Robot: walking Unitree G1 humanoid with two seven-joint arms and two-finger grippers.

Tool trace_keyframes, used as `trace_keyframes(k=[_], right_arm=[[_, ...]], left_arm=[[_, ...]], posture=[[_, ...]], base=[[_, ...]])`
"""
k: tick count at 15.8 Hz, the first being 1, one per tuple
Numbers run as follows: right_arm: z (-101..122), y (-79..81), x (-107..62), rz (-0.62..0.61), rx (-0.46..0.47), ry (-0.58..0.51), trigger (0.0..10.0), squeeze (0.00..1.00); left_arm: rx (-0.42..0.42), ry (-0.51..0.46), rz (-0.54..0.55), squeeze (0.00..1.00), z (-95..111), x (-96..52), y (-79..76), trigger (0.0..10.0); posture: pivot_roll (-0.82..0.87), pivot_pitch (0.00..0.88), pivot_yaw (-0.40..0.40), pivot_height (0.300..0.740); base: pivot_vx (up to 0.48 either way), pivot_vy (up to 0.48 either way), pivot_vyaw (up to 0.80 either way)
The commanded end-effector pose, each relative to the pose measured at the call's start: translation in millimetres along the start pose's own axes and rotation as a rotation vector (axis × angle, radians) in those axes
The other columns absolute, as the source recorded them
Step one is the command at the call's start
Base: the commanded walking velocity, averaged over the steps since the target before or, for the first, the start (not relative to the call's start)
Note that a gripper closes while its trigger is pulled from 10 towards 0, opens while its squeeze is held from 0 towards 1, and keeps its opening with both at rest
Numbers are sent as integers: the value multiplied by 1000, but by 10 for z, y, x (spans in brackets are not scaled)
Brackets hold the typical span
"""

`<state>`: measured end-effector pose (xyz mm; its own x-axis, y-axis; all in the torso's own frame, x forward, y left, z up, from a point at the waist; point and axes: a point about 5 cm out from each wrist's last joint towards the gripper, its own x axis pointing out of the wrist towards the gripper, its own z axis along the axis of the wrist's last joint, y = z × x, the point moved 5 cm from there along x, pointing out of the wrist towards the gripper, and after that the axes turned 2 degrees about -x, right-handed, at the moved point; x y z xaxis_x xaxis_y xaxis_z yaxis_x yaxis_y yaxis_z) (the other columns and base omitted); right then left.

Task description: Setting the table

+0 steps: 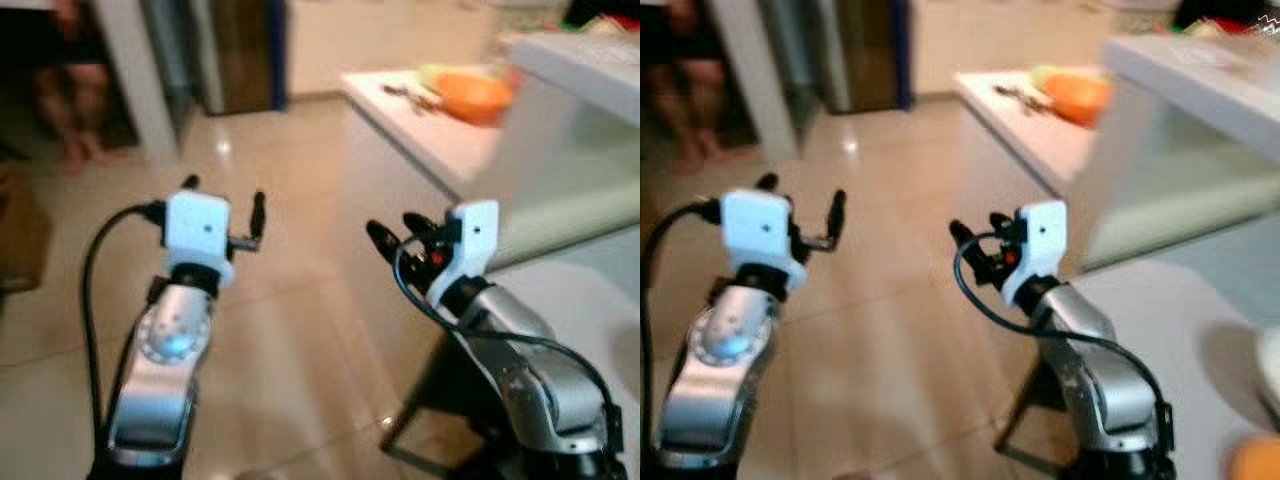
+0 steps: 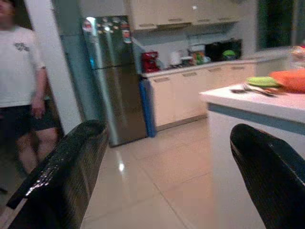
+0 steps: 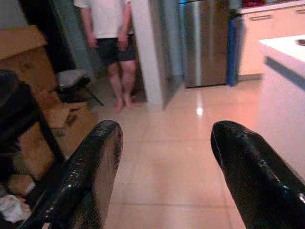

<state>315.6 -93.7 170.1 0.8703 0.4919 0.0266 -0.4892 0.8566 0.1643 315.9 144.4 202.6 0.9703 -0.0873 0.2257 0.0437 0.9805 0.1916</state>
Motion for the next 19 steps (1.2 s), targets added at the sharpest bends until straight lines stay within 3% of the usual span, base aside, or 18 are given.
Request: trace_keyframes(k=[1, 7, 15, 19], right_arm=[[-5, 8, 8, 3, -15, 3, 10000, 0], [44, 2, 71, -16, -37, -28, 10000, 0], [90, -6, 139, -10, -44, -53, 10000, 0], [132, -102, 129, -53, -10, -72, 10000, 0]], left_arm=[[8, 19, 15, 0, -35, -19, 65, 10000], [29, 32, 37, 0, -56, -72, 210, 10000], [22, 25, -21, 0, -33, -55, 96, 10000], [24, 15, -78, 0, 2, 1, 18, 10000]], posture=[[46, 0, -73, 740], [69, 0, -88, 740], [71, 0, -97, 740], [64, 0, -76, 740]], base=[[420, 0, 800], [439, 0, 133], [449, 0, 0], [449, 0, -752]])
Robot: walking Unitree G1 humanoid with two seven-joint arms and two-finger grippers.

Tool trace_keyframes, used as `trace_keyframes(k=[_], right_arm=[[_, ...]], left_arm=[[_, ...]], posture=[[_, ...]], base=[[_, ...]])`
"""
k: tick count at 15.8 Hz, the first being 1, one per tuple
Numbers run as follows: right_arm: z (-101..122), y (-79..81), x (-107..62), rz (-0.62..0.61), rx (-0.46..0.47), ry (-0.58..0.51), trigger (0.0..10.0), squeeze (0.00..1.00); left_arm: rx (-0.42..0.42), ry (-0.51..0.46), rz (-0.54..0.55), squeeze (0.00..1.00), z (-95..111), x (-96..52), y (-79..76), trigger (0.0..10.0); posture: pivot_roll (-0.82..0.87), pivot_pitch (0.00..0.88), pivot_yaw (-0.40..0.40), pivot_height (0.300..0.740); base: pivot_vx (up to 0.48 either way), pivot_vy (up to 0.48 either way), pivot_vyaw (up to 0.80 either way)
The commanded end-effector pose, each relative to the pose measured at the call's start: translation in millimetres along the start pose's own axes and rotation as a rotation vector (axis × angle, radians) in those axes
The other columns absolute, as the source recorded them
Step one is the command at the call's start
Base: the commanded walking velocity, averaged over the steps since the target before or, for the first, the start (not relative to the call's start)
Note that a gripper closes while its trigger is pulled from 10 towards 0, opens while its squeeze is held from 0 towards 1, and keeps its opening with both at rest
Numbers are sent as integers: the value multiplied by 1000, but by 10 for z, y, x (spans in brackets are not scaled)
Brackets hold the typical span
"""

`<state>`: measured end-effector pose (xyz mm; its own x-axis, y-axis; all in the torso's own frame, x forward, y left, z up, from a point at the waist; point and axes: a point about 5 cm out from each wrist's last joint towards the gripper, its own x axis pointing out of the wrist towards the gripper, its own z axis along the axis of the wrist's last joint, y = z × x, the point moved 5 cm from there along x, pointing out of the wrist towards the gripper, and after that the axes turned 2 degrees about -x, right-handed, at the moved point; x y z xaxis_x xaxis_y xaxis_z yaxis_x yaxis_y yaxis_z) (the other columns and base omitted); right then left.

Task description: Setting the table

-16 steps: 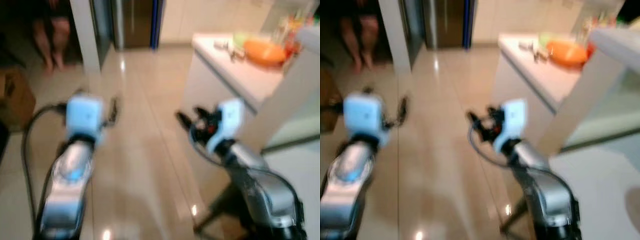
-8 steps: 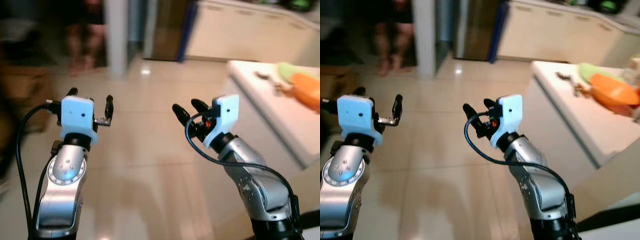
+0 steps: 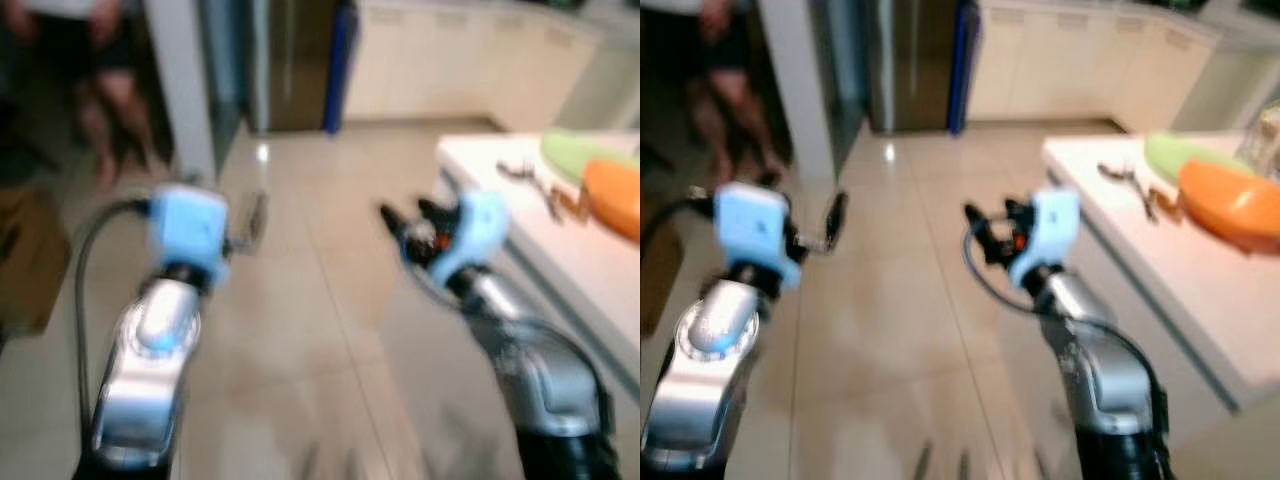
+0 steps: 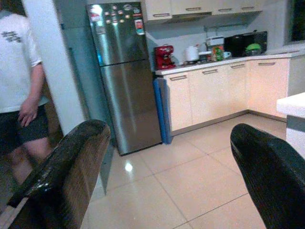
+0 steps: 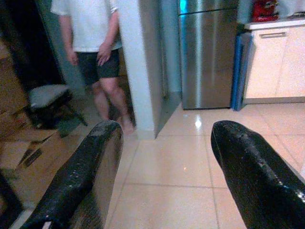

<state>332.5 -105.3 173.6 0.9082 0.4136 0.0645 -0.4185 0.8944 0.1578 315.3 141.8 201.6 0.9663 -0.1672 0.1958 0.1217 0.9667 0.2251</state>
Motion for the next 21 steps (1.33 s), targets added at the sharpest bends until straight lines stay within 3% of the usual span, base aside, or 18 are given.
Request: trace_keyframes(k=[1, 7, 11, 14, 17, 18, 19, 20, 21], right_arm=[[75, 66, 31, 21, 4, -24, 10000, 0], [159, -64, -75, -19, 18, -54, 10000, 0], [503, 51, -201, 114, 28, -154, 10000, 0], [548, 140, -291, 176, 28, -151, 10000, 0], [576, 201, -181, 215, -72, -93, 10000, 0], [594, 98, -68, 189, -97, -70, 10000, 557], [618, 6, 1, 165, -116, -60, 10000, 557], [569, -136, 120, 128, -155, 0, 10000, 1000], [538, -179, 234, 166, -188, 37, 10000, 1000]], left_arm=[[6, 2, -4, 0, 5, 11, 33, 10000], [-11, 19, -128, 0, -27, -26, -186, 10000], [-18, 14, -241, 0, 11, -97, -344, 10000], [-12, 14, -245, 0, 29, -103, -327, 10000], [-3, 18, -288, 0, 51, -114, -335, 10000], [-3, 26, -317, 0, 44, -135, -361, 10000], [1, 32, -341, 0, 36, -157, -389, 10000], [1, 49, -386, 0, 7, -194, -453, 10000], [-5, 67, -436, 0, -13, -242, -522, 10000]], posture=[[62, 0, -72, 740], [61, 0, -67, 740], [62, 0, -67, 740], [58, 0, -64, 740], [54, 0, -63, 740], [36, 0, -57, 740], [35, 0, -57, 740], [33, 0, -67, 740], [34, 0, -71, 740]], base=[[454, 0, -800], [450, 0, -667], [99, 0, 0], [0, 0, 0], [0, 0, 0], [0, 0, 0], [0, 0, 0], [0, 0, 0], [0, 0, 0]])
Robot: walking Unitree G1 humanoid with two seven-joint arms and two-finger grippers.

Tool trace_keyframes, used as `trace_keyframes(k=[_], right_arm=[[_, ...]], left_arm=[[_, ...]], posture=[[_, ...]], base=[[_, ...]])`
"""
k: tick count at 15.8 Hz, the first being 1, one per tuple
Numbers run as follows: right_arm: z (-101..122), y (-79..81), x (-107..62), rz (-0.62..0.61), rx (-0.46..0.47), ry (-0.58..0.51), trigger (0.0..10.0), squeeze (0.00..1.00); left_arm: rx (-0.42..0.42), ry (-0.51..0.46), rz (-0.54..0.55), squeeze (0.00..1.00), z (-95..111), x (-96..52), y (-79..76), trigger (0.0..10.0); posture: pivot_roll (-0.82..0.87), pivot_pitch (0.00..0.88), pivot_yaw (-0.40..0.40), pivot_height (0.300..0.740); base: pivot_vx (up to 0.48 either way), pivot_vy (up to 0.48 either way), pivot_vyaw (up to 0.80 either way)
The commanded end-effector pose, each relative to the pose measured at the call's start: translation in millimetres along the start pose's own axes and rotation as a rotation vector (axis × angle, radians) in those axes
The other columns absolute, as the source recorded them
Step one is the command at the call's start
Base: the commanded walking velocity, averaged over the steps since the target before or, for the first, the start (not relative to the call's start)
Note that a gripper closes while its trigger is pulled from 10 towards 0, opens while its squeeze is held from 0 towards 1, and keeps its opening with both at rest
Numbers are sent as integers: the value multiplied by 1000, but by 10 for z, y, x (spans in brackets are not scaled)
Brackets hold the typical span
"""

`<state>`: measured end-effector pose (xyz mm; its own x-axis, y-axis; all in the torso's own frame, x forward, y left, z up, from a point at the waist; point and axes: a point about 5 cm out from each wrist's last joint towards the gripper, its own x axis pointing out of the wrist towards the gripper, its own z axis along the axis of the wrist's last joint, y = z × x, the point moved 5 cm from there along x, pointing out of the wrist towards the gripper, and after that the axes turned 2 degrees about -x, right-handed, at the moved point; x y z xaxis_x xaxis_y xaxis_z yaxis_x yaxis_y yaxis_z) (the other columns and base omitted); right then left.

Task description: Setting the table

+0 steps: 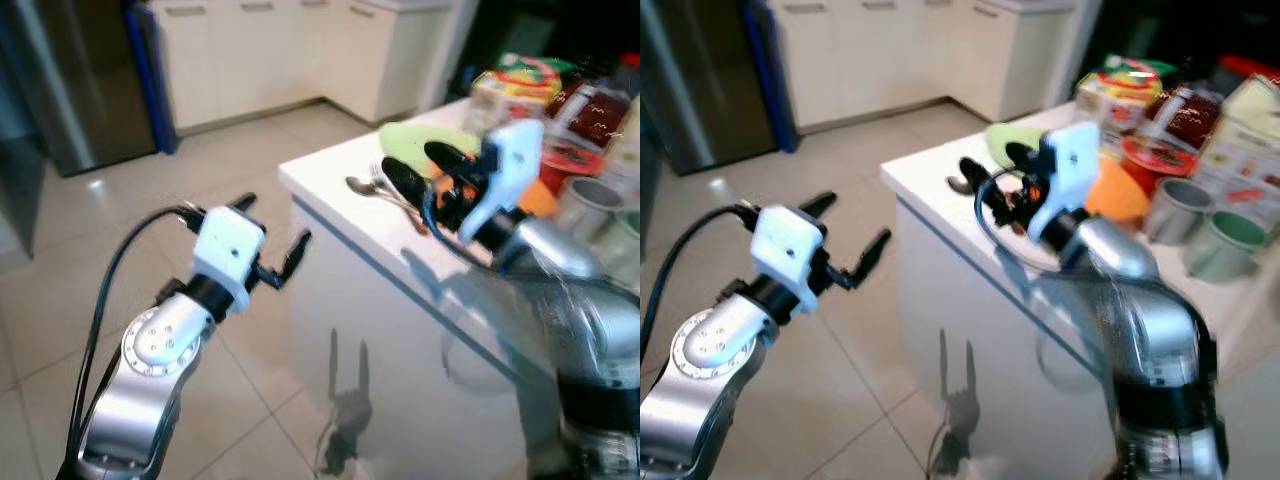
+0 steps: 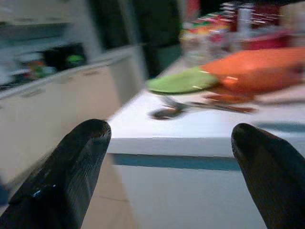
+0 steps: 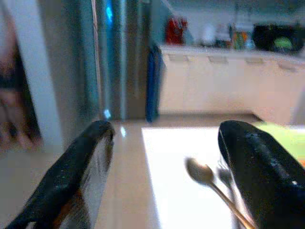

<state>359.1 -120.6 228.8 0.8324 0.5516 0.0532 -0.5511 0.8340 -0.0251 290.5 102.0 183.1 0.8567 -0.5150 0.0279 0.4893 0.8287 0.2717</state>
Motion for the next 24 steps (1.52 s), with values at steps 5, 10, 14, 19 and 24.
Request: trace_keyframes(k=[5, 10, 14, 19, 24], right_arm=[[-129, 106, 444, 270, -59, 126, 10000, 1000], [-96, 72, 635, 260, -124, 121, 10000, 1000], [17, 119, 441, 186, 15, -18, 10000, 0], [-76, 232, -83, 90, 117, -58, 10000, 0], [-197, 294, -392, -56, 194, -39, 10000, 0]], left_arm=[[24, 56, -35, 0, -52, -155, -4, 10000], [60, 72, -3, 0, -44, -209, 46, 10000], [71, 41, 195, 0, 12, -62, 297, 10000], [50, 12, 214, 0, 71, 7, 374, 10000], [53, 24, 227, 0, 33, 70, 442, 10000]], posture=[[61, 0, -106, 740], [78, 0, -115, 740], [59, 0, -98, 740], [18, 0, -17, 740], [16, 0, 4, 740]], base=[[0, 0, 0], [0, 0, 0], [0, 0, 0], [0, 0, 0], [0, 0, 0]])
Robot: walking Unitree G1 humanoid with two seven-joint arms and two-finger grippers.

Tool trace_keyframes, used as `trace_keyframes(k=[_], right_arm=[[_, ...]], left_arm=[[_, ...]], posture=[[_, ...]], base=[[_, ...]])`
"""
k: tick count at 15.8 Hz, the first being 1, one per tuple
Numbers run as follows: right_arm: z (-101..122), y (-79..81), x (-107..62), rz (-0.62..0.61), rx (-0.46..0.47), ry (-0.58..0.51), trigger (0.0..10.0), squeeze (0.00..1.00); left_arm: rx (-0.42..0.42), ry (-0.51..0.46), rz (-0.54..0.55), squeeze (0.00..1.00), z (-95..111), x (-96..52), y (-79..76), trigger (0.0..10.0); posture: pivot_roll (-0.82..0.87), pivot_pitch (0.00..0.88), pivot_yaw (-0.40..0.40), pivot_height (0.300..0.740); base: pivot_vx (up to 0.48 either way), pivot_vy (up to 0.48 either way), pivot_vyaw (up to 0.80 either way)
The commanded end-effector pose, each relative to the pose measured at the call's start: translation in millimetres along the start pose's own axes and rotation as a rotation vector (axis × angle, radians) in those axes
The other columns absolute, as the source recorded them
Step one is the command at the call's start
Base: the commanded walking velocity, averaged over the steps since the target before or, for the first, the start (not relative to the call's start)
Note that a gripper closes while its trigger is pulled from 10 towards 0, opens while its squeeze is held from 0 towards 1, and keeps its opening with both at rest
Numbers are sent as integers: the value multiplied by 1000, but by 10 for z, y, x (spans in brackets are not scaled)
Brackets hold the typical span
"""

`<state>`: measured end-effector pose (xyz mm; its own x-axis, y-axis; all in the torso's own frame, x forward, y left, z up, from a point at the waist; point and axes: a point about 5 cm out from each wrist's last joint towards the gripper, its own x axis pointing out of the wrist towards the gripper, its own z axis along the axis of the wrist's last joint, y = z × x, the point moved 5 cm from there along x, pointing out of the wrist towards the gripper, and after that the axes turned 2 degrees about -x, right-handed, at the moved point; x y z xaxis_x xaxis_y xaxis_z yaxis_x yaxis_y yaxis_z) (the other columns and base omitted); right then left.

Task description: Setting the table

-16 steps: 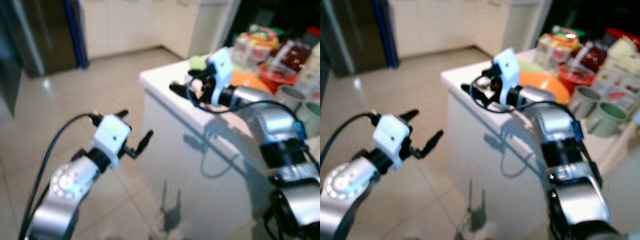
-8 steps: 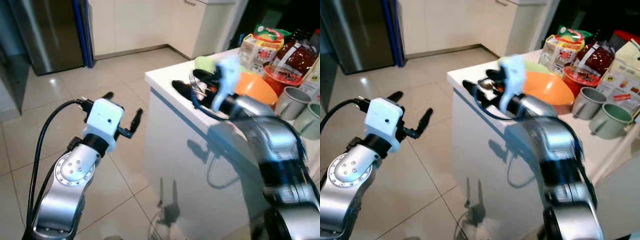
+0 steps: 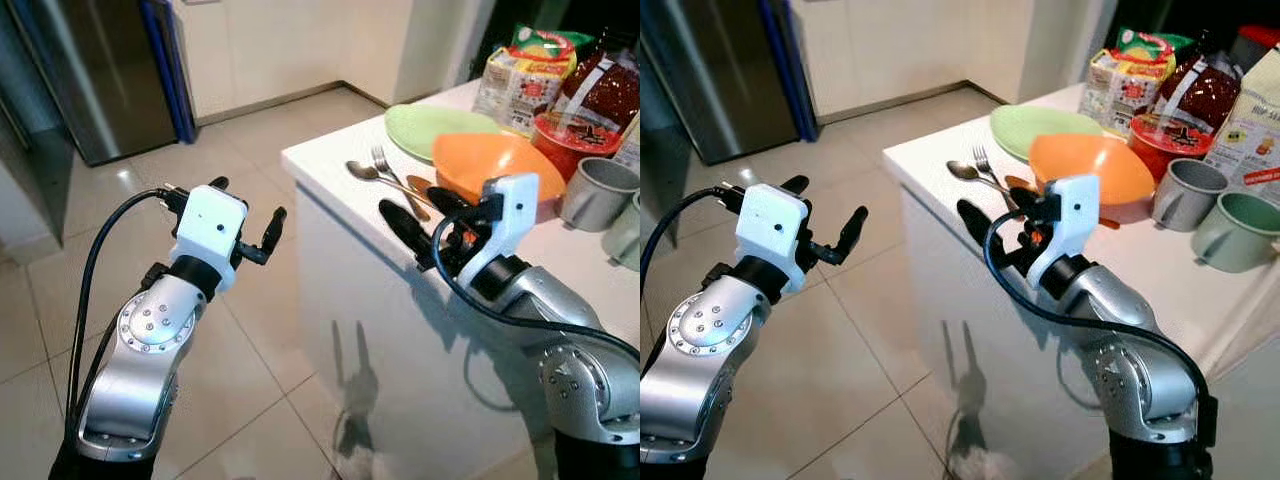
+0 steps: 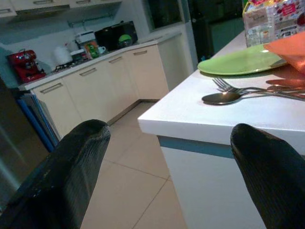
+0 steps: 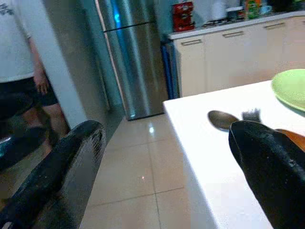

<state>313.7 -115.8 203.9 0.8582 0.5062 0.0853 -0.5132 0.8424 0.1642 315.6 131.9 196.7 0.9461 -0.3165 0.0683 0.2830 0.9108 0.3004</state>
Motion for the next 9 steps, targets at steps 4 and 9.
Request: trace_keyframes(k=[4, 9], right_arm=[[-29, 117, -16, 0, 42, 13, 10000, 0], [-43, 90, -2, -28, 62, 17, 10000, 0]], left_arm=[[27, -14, -5, 0, 39, 60, 79, 10000], [18, -18, -24, 0, 41, 82, 38, 10000]], posture=[[29, 0, -3, 740], [31, 0, -12, 740]], base=[[0, 197, -253], [0, 437, -745]])
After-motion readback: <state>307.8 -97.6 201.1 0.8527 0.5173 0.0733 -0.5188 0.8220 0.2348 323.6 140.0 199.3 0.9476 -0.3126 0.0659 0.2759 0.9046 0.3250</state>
